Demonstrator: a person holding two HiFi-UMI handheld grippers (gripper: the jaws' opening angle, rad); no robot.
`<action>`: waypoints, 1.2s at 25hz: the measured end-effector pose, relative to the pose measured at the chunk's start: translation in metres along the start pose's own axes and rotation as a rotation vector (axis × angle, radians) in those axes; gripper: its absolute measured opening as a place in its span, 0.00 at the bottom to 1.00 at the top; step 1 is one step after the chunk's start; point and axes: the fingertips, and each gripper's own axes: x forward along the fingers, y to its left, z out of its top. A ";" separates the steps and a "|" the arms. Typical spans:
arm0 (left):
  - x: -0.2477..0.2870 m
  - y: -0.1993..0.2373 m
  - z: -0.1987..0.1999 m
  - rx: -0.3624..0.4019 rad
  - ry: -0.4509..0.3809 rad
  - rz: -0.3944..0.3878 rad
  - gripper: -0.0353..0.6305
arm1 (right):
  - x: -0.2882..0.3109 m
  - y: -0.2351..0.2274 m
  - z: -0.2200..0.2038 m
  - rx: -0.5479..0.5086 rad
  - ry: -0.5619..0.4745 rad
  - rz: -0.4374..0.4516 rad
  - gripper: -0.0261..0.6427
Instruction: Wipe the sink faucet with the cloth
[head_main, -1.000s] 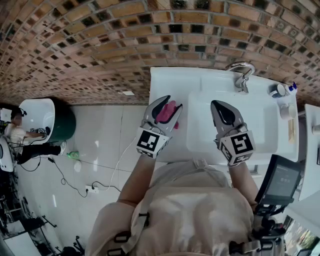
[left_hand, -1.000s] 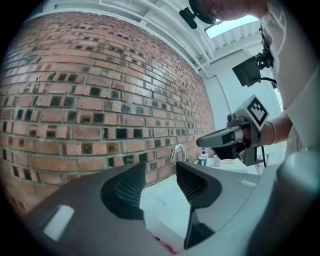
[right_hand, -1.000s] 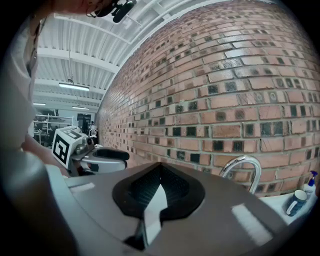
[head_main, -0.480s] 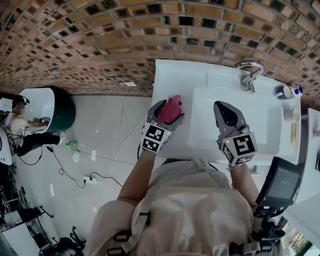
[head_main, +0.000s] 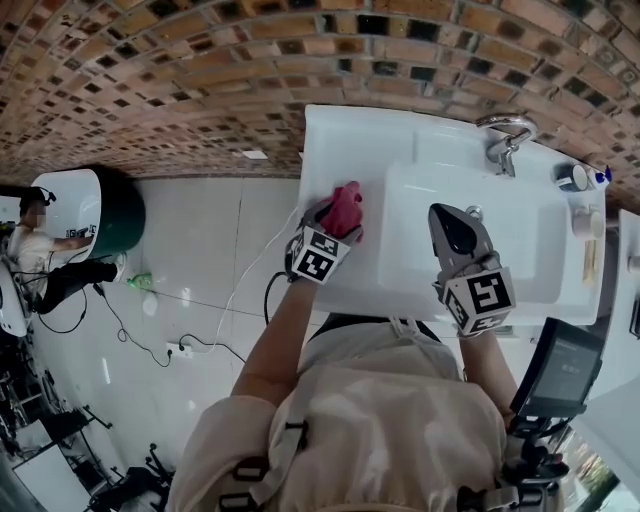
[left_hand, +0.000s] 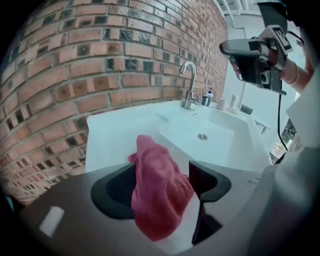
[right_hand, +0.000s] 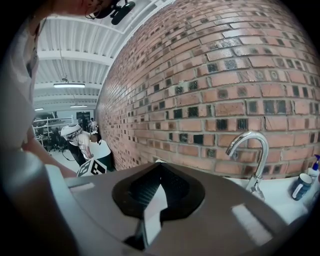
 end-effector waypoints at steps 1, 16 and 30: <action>0.006 0.000 -0.003 0.002 0.019 -0.006 0.56 | 0.001 -0.002 -0.002 0.004 0.004 -0.003 0.03; 0.035 0.002 -0.011 0.044 0.149 -0.046 0.26 | 0.017 -0.010 -0.006 0.052 0.005 -0.032 0.03; -0.023 -0.010 0.168 0.001 -0.285 -0.067 0.21 | 0.001 -0.051 0.019 0.029 -0.041 -0.046 0.03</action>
